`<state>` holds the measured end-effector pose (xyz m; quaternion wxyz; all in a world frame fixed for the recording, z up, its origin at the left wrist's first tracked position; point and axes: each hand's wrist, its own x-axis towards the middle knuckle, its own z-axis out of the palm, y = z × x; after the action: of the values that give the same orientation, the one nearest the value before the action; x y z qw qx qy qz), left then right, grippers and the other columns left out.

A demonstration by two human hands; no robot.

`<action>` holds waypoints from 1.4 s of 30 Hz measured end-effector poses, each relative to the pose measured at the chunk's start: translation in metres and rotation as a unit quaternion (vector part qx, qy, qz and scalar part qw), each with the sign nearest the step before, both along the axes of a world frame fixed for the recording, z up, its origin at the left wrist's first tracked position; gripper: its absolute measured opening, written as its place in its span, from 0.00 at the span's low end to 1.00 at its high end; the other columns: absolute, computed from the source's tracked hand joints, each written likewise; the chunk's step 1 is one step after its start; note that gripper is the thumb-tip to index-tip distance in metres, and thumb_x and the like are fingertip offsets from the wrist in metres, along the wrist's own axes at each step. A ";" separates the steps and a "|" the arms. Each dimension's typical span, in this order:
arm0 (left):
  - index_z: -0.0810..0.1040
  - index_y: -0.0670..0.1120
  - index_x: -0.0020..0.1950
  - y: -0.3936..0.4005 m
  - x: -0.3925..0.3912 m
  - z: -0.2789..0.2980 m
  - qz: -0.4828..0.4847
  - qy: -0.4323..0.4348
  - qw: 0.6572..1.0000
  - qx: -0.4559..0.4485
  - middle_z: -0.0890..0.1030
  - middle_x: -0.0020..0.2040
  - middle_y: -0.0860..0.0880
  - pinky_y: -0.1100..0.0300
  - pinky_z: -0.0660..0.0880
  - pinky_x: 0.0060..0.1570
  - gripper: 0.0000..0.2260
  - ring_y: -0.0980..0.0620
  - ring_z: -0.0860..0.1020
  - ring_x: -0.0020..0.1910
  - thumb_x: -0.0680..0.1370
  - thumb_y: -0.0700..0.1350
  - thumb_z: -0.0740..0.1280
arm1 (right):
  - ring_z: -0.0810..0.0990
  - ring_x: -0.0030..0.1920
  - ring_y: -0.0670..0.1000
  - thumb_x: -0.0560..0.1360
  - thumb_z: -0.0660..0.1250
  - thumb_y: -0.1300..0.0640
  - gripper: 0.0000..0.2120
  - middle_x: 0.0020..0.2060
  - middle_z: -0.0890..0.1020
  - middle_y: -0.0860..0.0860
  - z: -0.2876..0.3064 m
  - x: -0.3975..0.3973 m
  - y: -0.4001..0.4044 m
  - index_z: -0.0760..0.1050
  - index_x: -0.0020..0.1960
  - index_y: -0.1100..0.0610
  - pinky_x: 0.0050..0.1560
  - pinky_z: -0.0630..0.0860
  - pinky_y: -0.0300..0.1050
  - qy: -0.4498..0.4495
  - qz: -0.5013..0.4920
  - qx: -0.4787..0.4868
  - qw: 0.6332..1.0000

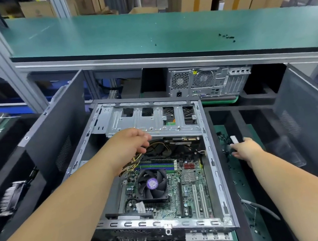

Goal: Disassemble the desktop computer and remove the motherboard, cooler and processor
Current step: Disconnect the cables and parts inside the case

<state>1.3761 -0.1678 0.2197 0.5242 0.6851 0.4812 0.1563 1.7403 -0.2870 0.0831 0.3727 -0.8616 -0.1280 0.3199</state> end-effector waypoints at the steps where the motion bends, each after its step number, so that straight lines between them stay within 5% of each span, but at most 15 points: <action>1: 0.82 0.53 0.48 0.001 -0.001 -0.001 -0.003 0.007 1.000 0.000 0.84 0.44 0.56 0.60 0.71 0.42 0.07 0.62 0.81 0.38 0.79 0.48 0.64 | 0.81 0.54 0.61 0.77 0.67 0.62 0.22 0.58 0.79 0.63 0.001 -0.001 0.002 0.68 0.69 0.64 0.57 0.80 0.57 0.006 -0.004 0.007 1.000; 6: 0.82 0.53 0.47 0.005 -0.005 -0.005 -0.023 0.032 0.999 0.007 0.83 0.44 0.55 0.61 0.71 0.42 0.05 0.59 0.81 0.40 0.77 0.48 0.66 | 0.82 0.43 0.53 0.79 0.64 0.62 0.24 0.54 0.79 0.56 0.023 -0.023 0.004 0.64 0.74 0.57 0.42 0.79 0.45 0.019 -0.032 0.056 0.998; 12: 0.81 0.52 0.49 0.009 -0.002 0.002 -0.057 0.047 0.997 0.005 0.83 0.45 0.55 0.61 0.70 0.39 0.05 0.59 0.80 0.41 0.78 0.48 0.66 | 0.82 0.43 0.46 0.78 0.64 0.57 0.11 0.46 0.83 0.47 0.085 -0.068 0.012 0.80 0.57 0.48 0.48 0.79 0.47 -0.097 0.038 0.141 0.985; 15: 0.81 0.52 0.50 0.010 0.000 0.006 -0.086 0.055 0.995 0.010 0.83 0.46 0.55 0.61 0.70 0.38 0.05 0.59 0.80 0.41 0.78 0.49 0.66 | 0.82 0.40 0.45 0.77 0.63 0.57 0.11 0.43 0.84 0.43 0.119 -0.100 0.014 0.82 0.47 0.44 0.42 0.80 0.47 -0.148 0.107 0.164 0.969; 20: 0.80 0.52 0.48 0.010 0.002 0.008 -0.141 0.065 0.987 0.028 0.82 0.47 0.55 0.63 0.70 0.37 0.05 0.58 0.81 0.43 0.79 0.49 0.65 | 0.79 0.36 0.44 0.76 0.63 0.58 0.12 0.39 0.84 0.44 0.148 -0.149 0.010 0.81 0.42 0.45 0.38 0.76 0.40 -0.186 0.186 0.158 0.952; 29: 0.81 0.49 0.52 0.009 0.014 0.006 -0.269 0.128 0.950 0.091 0.80 0.45 0.56 0.62 0.73 0.43 0.08 0.55 0.78 0.44 0.80 0.50 0.64 | 0.81 0.38 0.49 0.75 0.64 0.57 0.11 0.37 0.83 0.46 0.135 -0.200 0.015 0.81 0.40 0.45 0.43 0.80 0.48 -0.213 0.290 0.046 0.932; 32: 0.78 0.47 0.49 0.009 0.030 0.007 -0.344 0.208 0.901 0.161 0.78 0.44 0.49 0.60 0.72 0.43 0.06 0.49 0.76 0.43 0.80 0.45 0.61 | 0.81 0.42 0.52 0.73 0.62 0.56 0.09 0.40 0.84 0.49 0.123 -0.210 0.022 0.82 0.42 0.51 0.43 0.77 0.45 -0.263 0.372 -0.101 0.884; 36: 0.79 0.42 0.49 0.006 0.042 -0.010 -0.384 0.297 0.844 0.228 0.79 0.46 0.46 0.54 0.75 0.46 0.09 0.47 0.77 0.45 0.77 0.40 0.60 | 0.80 0.51 0.57 0.75 0.63 0.61 0.09 0.47 0.80 0.54 0.096 -0.223 0.035 0.79 0.53 0.57 0.45 0.77 0.47 -0.338 0.473 -0.283 0.763; 42: 0.81 0.48 0.56 0.015 0.036 -0.036 -0.372 0.232 0.878 0.191 0.81 0.56 0.48 0.55 0.75 0.54 0.10 0.47 0.78 0.54 0.78 0.43 0.64 | 0.77 0.61 0.59 0.76 0.64 0.65 0.17 0.64 0.75 0.56 0.066 -0.214 0.052 0.76 0.64 0.59 0.44 0.75 0.52 -0.357 0.463 -0.423 0.693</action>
<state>1.4124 -0.1532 0.1833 0.2756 0.9171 0.2596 -0.1245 1.5260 -0.2347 0.1490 -0.2998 -0.8094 -0.4849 0.1410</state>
